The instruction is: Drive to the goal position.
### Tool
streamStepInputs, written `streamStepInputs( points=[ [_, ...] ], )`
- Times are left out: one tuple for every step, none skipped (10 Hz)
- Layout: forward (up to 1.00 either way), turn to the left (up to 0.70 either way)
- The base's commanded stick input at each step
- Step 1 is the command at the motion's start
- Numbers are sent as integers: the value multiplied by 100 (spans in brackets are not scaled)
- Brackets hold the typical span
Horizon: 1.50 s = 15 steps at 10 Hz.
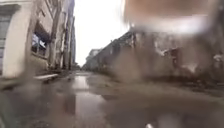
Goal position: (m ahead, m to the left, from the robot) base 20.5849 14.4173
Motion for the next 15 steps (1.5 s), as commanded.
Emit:
streamStepInputs(
  points=[
    [30, 2],
    [30, 2],
    [30, 2],
    [30, 21],
    [30, 53],
    [30, 62],
    [30, 62],
    [30, 55],
    [30, 22],
    [30, 2],
    [30, 2],
    [30, 2],
    [30, 2],
    [30, 2],
    [30, 2]
  ],
)
